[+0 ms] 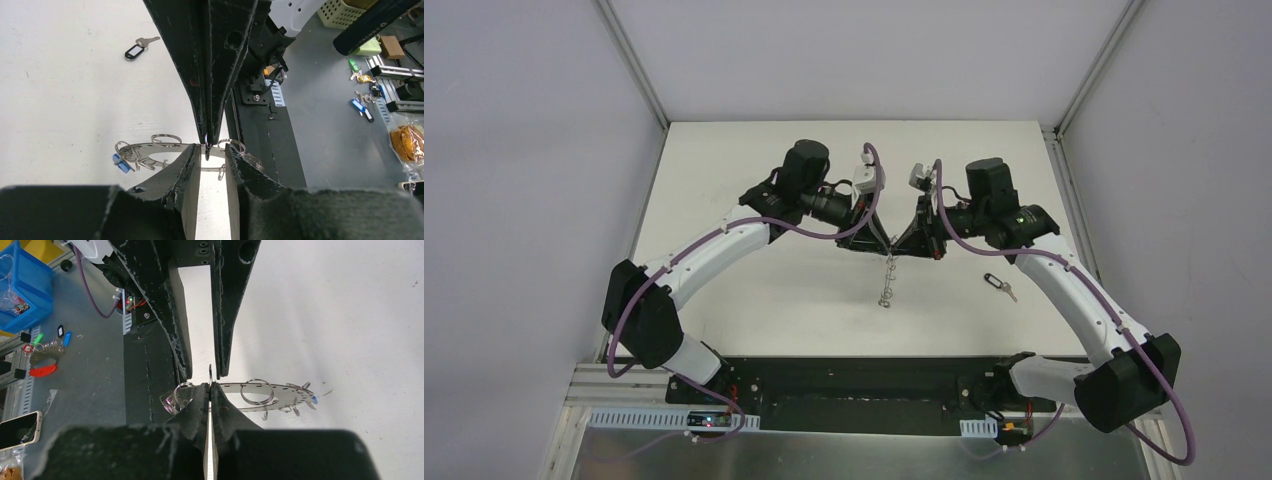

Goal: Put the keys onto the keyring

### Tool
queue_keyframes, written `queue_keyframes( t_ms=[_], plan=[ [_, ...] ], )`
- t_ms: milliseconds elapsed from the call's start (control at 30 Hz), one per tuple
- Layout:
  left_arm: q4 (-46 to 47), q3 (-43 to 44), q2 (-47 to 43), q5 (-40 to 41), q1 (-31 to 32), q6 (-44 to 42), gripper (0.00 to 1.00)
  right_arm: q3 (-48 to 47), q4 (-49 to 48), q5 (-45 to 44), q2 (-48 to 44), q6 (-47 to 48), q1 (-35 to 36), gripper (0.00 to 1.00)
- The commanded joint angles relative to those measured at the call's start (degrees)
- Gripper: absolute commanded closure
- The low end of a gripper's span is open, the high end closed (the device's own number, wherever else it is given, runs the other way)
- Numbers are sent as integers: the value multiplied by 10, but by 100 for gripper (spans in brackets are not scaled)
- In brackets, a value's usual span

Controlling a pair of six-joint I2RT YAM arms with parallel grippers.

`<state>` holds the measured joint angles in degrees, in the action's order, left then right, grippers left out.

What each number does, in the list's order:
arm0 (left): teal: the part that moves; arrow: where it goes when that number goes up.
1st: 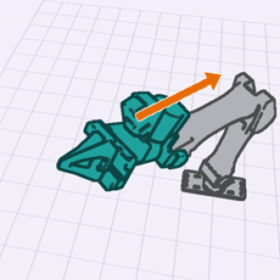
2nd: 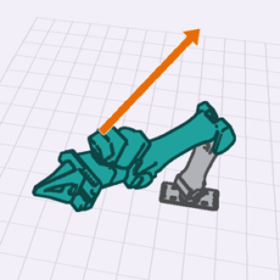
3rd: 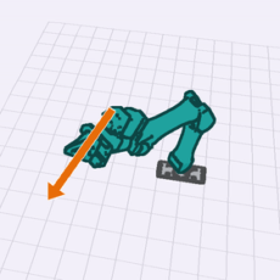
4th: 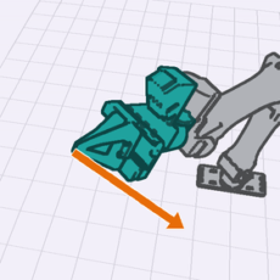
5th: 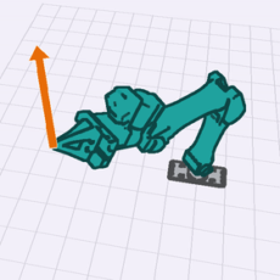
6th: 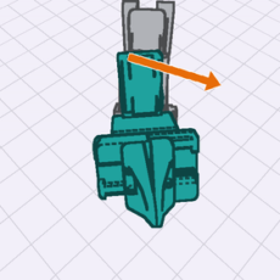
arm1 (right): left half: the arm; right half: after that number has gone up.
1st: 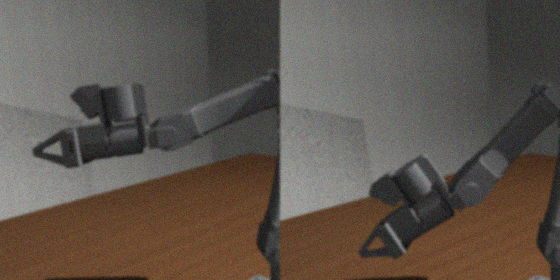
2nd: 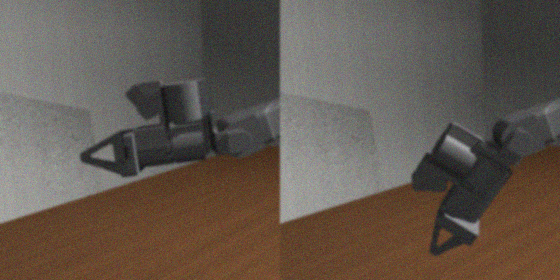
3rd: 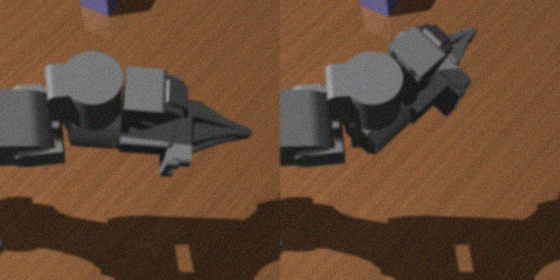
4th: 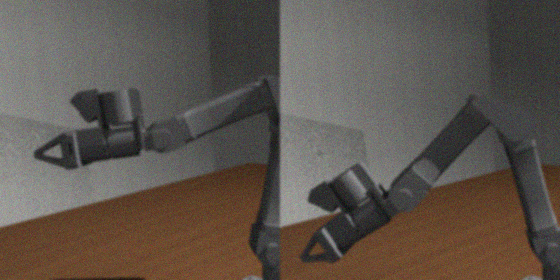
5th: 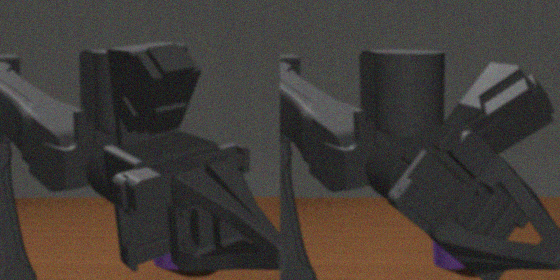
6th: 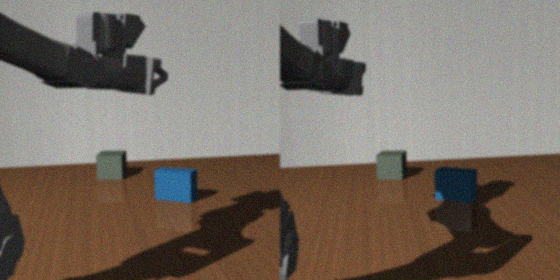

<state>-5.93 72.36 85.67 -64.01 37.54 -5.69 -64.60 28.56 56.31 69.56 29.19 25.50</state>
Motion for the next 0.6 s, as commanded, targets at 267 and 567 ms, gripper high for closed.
queue_keyframes(
  t_ms=[267, 567],
  plan=[
    [4, 31, 15, -11, 11, -11, 96, -20, -22, 17, -3, -4, 3, 100],
    [-87, 47, -4, 22, 7, -89, 100, -18, -22, -69, -23, -19, -9, 65]
  ],
)
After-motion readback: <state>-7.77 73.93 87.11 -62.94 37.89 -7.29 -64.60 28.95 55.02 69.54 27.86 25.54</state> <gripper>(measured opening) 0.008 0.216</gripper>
